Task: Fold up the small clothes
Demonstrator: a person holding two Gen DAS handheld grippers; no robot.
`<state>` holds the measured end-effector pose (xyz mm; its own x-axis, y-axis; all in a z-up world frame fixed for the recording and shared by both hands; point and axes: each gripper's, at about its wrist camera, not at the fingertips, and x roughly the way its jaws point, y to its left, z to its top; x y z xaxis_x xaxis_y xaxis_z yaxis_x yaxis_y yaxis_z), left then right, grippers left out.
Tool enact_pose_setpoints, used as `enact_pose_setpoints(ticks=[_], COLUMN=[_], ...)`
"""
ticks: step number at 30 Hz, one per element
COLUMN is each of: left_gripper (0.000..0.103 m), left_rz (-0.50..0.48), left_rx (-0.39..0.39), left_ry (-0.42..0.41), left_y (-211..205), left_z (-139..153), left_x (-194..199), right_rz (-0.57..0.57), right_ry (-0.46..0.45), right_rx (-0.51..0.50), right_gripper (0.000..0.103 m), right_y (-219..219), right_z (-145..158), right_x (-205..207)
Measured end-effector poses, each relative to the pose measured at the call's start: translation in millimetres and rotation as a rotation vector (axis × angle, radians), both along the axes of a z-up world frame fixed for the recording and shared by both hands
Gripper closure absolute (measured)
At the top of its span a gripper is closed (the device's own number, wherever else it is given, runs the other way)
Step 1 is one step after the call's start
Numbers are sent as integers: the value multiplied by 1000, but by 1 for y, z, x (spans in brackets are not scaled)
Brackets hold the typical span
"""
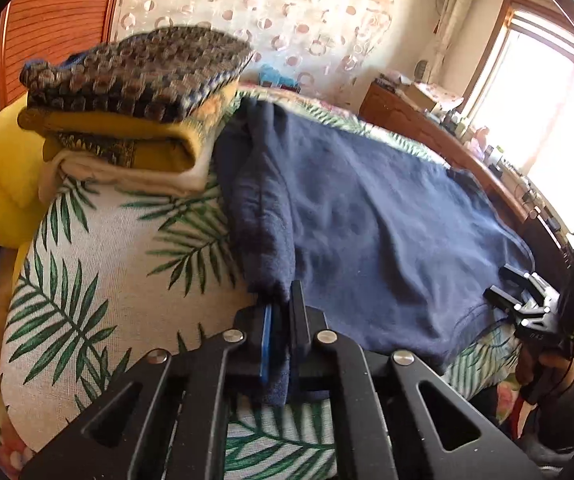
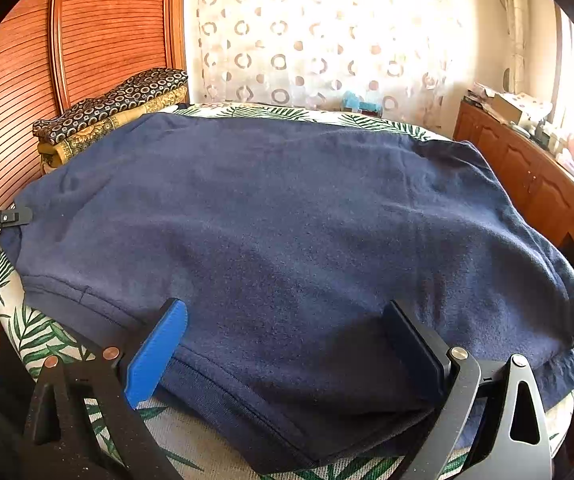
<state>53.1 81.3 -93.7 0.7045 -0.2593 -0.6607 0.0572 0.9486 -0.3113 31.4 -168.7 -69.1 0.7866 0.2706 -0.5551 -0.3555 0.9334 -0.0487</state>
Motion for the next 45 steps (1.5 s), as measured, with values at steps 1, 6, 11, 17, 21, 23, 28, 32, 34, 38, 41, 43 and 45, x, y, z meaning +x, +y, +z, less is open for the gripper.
enact_pose_setpoints(ticks=[1,6,11,17,21,23,28,32,34,38,41,43,45], left_gripper=[96,96,97,97,97,97,97,97,97,97,96,82,62], left_rz=[-9,-101,-236,-408,-480,-505,-586,-631,-652,-668,-673,-697,-733], left_rx=[-1,3,-40,-44,-9,-5,-17,-21,-17,13,54,70,78], left_ry=[-17,-116,-185,-250,-259,-259,-242,-233,-228,-161,-131,-111,-104], left_y=[-3,-37,-88,-163,-203,-214,-255,-281,-292,-310,-312,-313,-313], left_z=[6,49,82,117,131,135,149,156,159,152,138,130,127], left_x=[-1,7,25,42,62,67,87,93,94,100,98,95,89], right_rz=[5,20,-55,-130,-146,-163,-189,-202,-207,-213,-215,-219,-218], right_ry=[2,36,5,-10,-37,-51,-77,-85,-94,-100,-97,-98,-96], right_rx=[0,55,75,140,154,157,169,165,167,177,169,155,149], right_gripper=[4,4,4,4,4,4,4,4,4,4,4,4,4], right_y=[-2,-22,-62,-121,-142,-151,-166,-173,-176,-178,-177,-175,-174], right_z=[0,8,23,39,46,49,52,54,55,54,52,53,53], right_x=[1,1,-8,-23,-36,-42,-56,-64,-67,-71,-75,-74,-72])
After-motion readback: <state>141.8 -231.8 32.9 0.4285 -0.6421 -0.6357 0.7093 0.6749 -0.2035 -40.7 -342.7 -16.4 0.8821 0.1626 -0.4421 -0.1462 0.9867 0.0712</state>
